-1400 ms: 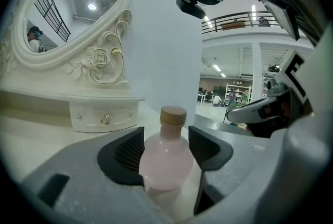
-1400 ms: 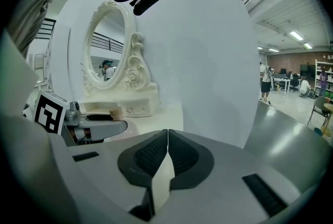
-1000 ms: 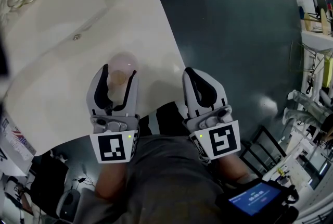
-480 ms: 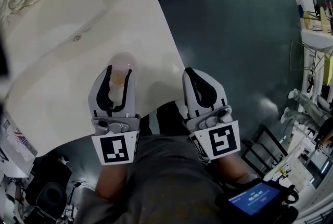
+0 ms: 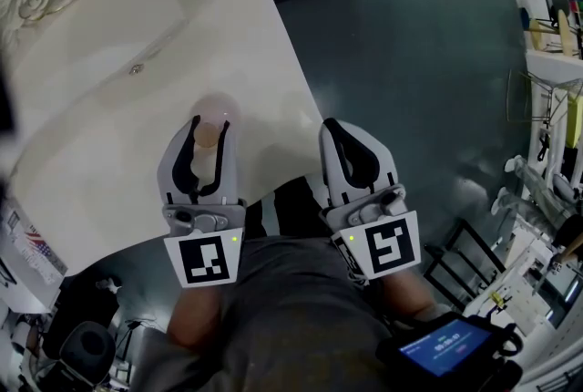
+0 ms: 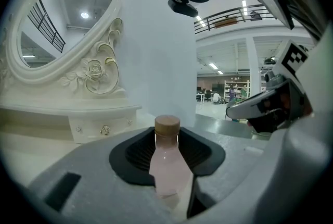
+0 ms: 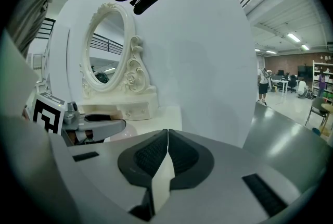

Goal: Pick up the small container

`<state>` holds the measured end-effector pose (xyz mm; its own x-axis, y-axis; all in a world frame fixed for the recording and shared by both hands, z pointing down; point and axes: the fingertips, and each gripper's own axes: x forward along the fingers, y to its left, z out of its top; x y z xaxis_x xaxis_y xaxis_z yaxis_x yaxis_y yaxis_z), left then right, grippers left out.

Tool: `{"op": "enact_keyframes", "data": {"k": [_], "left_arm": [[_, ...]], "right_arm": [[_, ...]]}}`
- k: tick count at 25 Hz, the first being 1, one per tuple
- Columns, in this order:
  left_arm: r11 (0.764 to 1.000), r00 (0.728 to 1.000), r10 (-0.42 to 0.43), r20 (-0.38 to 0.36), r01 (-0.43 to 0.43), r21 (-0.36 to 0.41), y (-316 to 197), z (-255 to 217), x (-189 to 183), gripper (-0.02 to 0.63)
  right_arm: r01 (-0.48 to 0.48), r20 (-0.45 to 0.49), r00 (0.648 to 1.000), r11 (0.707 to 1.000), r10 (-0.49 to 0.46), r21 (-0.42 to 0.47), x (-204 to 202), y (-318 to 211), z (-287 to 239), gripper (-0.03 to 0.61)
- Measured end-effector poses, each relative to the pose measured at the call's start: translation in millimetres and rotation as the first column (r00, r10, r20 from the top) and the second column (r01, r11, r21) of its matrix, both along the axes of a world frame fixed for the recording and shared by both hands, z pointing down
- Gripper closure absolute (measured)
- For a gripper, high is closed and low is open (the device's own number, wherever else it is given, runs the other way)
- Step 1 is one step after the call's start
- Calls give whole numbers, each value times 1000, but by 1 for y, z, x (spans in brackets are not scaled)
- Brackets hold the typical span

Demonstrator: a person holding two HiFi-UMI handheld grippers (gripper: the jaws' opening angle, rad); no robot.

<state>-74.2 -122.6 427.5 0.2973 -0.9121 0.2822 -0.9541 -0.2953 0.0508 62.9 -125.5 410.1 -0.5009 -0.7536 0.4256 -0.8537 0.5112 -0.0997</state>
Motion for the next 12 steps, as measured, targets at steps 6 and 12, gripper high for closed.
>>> {"op": "enact_keyframes", "data": {"k": [6,12], "left_arm": [[1000,1000,3,-4,-3,4,0,-1,0,468],[1000,1000,9,-3,-9,3,0,-1,1,468]], "right_arm": [[-4,-2,1000,1000,4,3,0,-1,-1,565],[-3,-2,1000,1000,3,1,-1,-2,-1,565]]}}
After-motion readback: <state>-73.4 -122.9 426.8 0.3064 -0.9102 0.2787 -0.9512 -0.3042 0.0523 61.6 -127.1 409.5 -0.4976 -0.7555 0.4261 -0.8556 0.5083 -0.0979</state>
